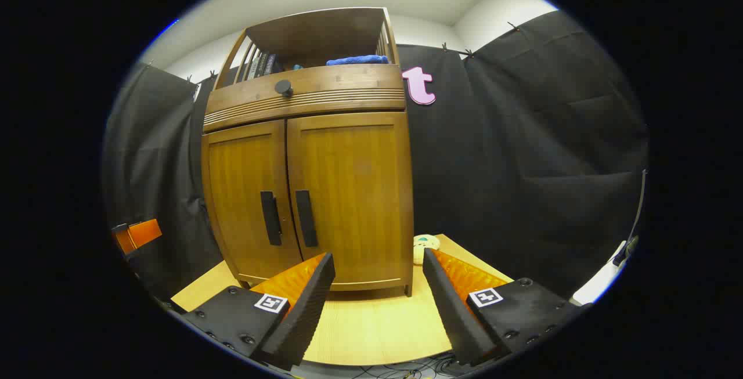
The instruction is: Open the right door of the double-door shoe cabinet with the right hand, and open the left door with the left hand.
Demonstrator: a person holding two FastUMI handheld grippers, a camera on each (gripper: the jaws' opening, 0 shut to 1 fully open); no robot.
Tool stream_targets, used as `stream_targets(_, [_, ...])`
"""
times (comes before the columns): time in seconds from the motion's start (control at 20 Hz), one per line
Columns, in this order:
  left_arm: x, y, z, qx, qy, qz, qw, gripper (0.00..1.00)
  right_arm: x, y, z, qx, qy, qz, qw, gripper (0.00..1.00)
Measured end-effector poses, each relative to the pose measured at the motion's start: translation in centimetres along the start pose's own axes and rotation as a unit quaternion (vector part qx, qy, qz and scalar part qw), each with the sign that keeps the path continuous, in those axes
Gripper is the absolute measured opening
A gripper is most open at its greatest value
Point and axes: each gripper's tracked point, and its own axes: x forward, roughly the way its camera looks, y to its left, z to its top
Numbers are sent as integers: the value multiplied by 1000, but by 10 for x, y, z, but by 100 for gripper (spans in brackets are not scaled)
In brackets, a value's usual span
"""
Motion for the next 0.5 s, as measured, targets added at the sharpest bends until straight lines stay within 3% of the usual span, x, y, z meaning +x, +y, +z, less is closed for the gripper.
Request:
stream_targets(0.05, [-3, -6, 2, -1, -1, 0, 1000, 92, -3, -7, 4, -3, -3, -1, 1000, 98])
stream_targets(0.1, [-6, -12, 4, -1, -4, 2, 1000, 92, -5, -15, 7, -6, -6, -2, 1000, 94])
stream_targets(0.15, [-10, -17, 6, 1, -8, 6, 1000, 95, -7, -21, 9, -9, -8, -3, 1000, 98])
stream_targets(0.5, [-35, -44, -4, 7, -5, 10, 1000, 92, -12, -45, 3, 5, 2, 10, 1000, 96])
